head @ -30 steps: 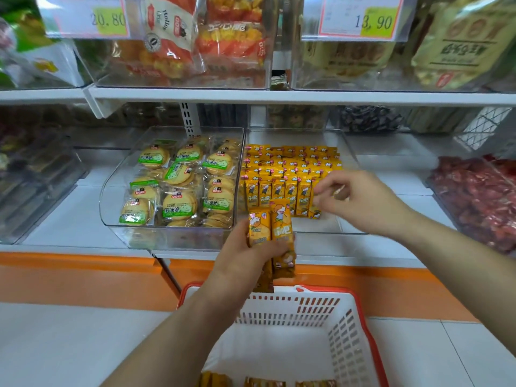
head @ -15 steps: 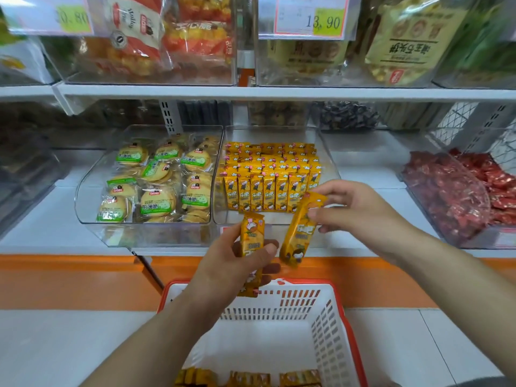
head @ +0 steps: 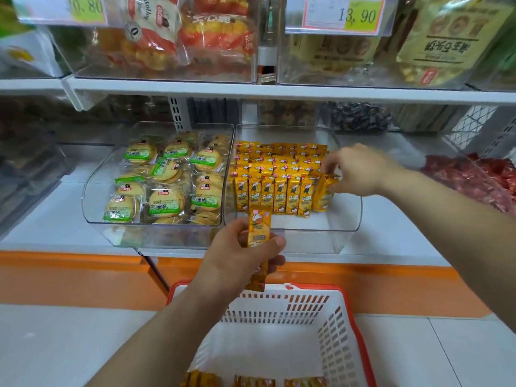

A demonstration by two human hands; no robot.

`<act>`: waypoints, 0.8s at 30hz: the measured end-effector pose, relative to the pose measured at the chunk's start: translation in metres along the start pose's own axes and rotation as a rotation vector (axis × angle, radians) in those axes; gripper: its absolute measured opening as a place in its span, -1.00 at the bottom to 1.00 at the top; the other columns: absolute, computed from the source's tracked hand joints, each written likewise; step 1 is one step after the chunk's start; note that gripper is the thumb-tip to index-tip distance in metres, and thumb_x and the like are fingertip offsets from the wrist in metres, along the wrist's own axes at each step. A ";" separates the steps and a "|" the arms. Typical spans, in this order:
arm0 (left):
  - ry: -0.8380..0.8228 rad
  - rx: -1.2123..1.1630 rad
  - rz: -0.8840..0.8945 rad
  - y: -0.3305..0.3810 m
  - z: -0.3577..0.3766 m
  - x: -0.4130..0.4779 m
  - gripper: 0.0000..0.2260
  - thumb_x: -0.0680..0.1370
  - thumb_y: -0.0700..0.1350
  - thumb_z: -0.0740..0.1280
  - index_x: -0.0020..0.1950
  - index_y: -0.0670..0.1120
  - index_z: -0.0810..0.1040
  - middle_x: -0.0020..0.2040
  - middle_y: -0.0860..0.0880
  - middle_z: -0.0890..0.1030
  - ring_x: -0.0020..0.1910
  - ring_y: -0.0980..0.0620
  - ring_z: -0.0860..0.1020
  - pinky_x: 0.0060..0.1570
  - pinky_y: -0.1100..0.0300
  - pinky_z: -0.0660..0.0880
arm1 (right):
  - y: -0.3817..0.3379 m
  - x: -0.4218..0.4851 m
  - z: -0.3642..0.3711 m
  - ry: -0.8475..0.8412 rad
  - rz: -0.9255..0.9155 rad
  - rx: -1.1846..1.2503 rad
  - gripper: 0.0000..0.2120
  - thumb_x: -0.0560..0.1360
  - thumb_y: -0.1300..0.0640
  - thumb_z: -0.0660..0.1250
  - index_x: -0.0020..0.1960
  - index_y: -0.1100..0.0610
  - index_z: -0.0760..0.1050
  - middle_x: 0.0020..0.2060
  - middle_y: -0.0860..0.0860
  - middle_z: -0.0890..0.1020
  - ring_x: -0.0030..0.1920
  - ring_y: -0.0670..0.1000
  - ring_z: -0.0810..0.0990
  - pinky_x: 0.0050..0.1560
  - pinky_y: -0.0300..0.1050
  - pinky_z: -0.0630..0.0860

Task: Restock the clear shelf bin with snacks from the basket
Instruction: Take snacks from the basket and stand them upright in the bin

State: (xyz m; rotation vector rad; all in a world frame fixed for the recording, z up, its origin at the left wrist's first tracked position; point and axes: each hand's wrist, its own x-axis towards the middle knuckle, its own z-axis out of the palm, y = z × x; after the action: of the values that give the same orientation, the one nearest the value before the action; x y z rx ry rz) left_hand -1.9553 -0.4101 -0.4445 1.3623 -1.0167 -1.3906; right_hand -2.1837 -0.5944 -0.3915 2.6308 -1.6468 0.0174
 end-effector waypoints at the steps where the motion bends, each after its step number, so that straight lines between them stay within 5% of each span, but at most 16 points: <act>1: -0.002 0.001 0.005 0.000 -0.001 0.001 -0.77 0.49 -0.05 0.55 0.09 -0.04 0.62 -0.13 -0.04 0.76 -0.18 0.02 0.75 -0.30 0.29 0.60 | 0.000 0.009 0.004 -0.031 -0.002 -0.032 -0.67 0.39 -0.05 0.51 0.13 -0.11 0.58 0.05 -0.11 0.65 0.10 0.06 0.57 -0.01 -0.06 0.48; 9: -0.014 -0.006 0.058 0.002 -0.009 0.006 -0.74 0.48 -0.01 0.54 0.14 0.05 0.60 -0.08 0.03 0.76 -0.15 0.00 0.75 -0.26 0.17 0.66 | 0.001 0.041 0.028 -0.114 0.062 -0.129 -0.61 0.42 -0.14 0.49 0.21 -0.15 0.54 0.10 -0.13 0.64 0.21 0.04 0.54 0.23 0.05 0.36; 16: -0.035 -0.081 0.056 0.000 -0.005 0.007 -0.69 0.48 -0.04 0.55 0.19 0.11 0.61 -0.04 0.02 0.75 -0.10 -0.07 0.75 -0.25 0.11 0.65 | -0.006 0.015 0.016 0.068 0.068 -0.185 -0.62 0.41 -0.21 0.46 0.16 -0.09 0.57 0.14 -0.02 0.61 0.17 0.10 0.56 0.13 0.00 0.42; 21: -0.167 -0.070 0.035 -0.004 -0.003 0.003 -0.63 0.47 -0.23 0.55 0.20 0.09 0.61 0.06 -0.02 0.74 0.01 -0.11 0.73 -0.11 0.06 0.67 | -0.024 -0.055 -0.001 0.226 -0.006 0.455 -0.86 0.40 -0.10 0.50 -0.15 -0.07 0.59 -0.15 -0.15 0.65 -0.14 -0.12 0.59 -0.13 -0.15 0.51; 24: -0.247 -0.052 0.040 -0.005 0.003 -0.001 -0.58 0.49 -0.27 0.51 0.26 0.12 0.61 0.13 0.00 0.72 0.10 -0.10 0.72 0.03 0.00 0.68 | -0.044 -0.092 0.004 0.175 -0.048 0.951 -0.93 0.46 0.10 0.49 -0.08 -0.05 0.65 -0.14 -0.15 0.69 -0.22 -0.20 0.60 -0.19 -0.37 0.46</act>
State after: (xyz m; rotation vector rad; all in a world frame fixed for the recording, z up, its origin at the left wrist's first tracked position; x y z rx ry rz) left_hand -1.9587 -0.4082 -0.4485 1.1450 -1.1525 -1.5718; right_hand -2.1841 -0.4922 -0.3998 3.1017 -1.7941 1.2818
